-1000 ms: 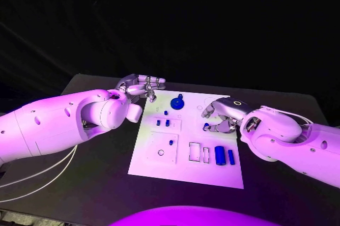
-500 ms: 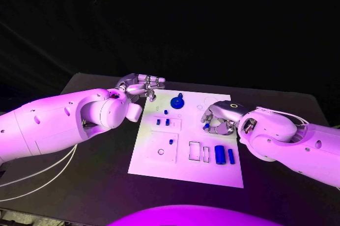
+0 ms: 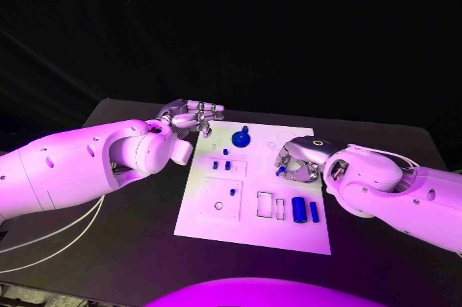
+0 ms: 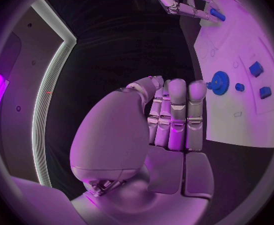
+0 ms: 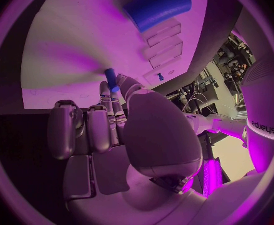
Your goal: Assemble the parts on the task board
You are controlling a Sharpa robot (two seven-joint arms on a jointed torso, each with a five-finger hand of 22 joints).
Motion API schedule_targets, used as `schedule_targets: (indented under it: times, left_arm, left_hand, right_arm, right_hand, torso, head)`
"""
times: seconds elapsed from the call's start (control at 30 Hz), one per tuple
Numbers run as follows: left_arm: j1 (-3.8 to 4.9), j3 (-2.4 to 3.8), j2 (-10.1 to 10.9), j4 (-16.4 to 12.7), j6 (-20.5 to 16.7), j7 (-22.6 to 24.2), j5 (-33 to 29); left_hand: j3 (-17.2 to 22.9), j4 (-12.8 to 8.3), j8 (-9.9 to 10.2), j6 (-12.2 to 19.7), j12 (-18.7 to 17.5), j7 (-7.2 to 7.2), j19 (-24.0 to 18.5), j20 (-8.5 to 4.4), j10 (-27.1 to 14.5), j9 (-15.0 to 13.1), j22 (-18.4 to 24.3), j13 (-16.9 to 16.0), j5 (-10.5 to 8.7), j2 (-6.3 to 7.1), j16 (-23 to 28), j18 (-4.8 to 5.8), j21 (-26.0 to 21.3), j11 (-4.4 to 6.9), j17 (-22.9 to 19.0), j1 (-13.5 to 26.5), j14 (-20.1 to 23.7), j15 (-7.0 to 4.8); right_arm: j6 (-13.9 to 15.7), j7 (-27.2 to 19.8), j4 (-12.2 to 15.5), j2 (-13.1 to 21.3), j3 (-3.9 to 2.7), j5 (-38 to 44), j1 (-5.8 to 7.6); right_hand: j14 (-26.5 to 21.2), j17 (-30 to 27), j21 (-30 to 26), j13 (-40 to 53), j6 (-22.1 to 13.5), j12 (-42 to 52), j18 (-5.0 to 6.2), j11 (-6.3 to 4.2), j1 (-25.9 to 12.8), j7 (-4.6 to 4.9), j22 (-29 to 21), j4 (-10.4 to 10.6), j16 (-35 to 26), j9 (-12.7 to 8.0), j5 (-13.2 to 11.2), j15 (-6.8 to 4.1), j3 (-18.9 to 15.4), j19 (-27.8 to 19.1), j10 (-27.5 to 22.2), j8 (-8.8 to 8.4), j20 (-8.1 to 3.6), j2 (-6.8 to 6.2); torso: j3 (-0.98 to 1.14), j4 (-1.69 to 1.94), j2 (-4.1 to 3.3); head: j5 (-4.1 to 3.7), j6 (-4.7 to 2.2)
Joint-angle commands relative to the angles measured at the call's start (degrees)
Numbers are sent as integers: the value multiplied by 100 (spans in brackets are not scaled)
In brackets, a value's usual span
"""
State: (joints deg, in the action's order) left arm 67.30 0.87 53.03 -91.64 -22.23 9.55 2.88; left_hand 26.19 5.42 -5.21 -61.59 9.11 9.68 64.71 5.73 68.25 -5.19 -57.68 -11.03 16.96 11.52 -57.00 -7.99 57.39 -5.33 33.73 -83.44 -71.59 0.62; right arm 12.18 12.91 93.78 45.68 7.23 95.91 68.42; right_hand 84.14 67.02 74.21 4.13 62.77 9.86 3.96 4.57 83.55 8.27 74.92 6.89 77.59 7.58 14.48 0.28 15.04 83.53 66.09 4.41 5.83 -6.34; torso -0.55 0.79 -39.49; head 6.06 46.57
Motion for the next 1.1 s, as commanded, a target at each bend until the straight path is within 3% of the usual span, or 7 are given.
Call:
schedule_targets:
  times: [0.03,0.27,0.4,0.77,1.0,1.07,1.1]
  left_arm:
    - [7,3,-5,-9,95,6,-23]
    - [7,3,-6,-9,93,-3,-23]
    - [7,3,-7,-8,88,-6,-23]
    - [6,3,-21,4,81,-2,-23]
    - [6,2,-41,23,77,1,-23]
    - [6,2,-50,32,77,1,-23]
    - [6,1,-66,45,76,1,-23]
  left_hand:
    - [-16,-21,18,8,20,9,-1,14,-29,8,4,-8,20,-41,32,-77,-28,4,-8,5,46,9]
    - [-19,-24,14,4,28,9,-2,15,-29,8,10,-11,20,-48,33,-79,-35,4,-10,2,46,9]
    - [-19,-24,14,4,28,9,-2,15,-29,8,10,-11,20,-48,33,-79,-35,4,-10,2,46,9]
    - [-18,-27,11,2,35,8,1,16,-33,9,11,-12,21,-59,36,-79,-38,5,-17,-4,48,9]
    - [-18,-27,11,2,35,8,1,16,-33,9,11,-12,21,-59,36,-79,-38,5,-17,-4,48,9]
    - [-18,-27,11,2,35,8,1,16,-33,9,11,-12,21,-59,36,-79,-38,5,-17,-4,48,9]
    - [-18,-27,11,2,35,8,1,16,-33,9,11,-12,21,-59,36,-79,-38,5,-17,-4,48,9]
  right_arm:
    - [-139,22,-18,-7,9,113,-17]
    - [-149,28,-28,-16,10,126,-26]
    - [-122,24,-25,-22,10,135,-31]
    - [300,-15,58,-4,9,141,-43]
    - [483,15,348,140,-33,126,15]
    - [492,30,467,193,-54,93,61]
    - [496,58,652,268,-87,59,111]
  right_hand:
    - [174,9,29,-6,49,-50,-78,-6,48,9,966,-1,35,-1,-42,-41,50,23,62,3,0,-4]
    - [172,12,50,-9,104,-88,-82,-14,85,-3,982,-32,43,2,-62,-50,176,29,105,6,-6,-9]
    - [173,29,108,-2,213,-111,-92,-42,172,-31,1015,-116,61,20,-221,-74,382,50,214,30,-23,15]
    - [185,83,307,23,384,-138,-131,-89,257,-62,1105,-313,106,57,-260,-113,701,127,421,65,-63,26]
    - [187,91,334,25,396,-158,-136,-91,242,-58,1120,-351,114,61,-256,-114,757,136,443,58,-68,7]
    - [187,91,334,25,396,-159,-136,-91,241,-58,1120,-352,114,61,-255,-114,758,137,443,58,-68,5]
    - [186,87,336,26,400,-164,-137,-90,225,-57,1122,-356,113,62,-247,-113,766,137,449,56,-68,-5]
  torso:
    - [1,-3,1]
    - [1,3,-1]
    - [-1,2,0]
    - [-1,0,8]
    - [-4,-1,16]
    - [-6,0,22]
    - [-6,3,23]
  head:
    - [-3,1]
    - [-14,14]
    - [-22,19]
    - [-12,32]
    - [-9,11]
    - [-11,8]
    - [-10,-2]
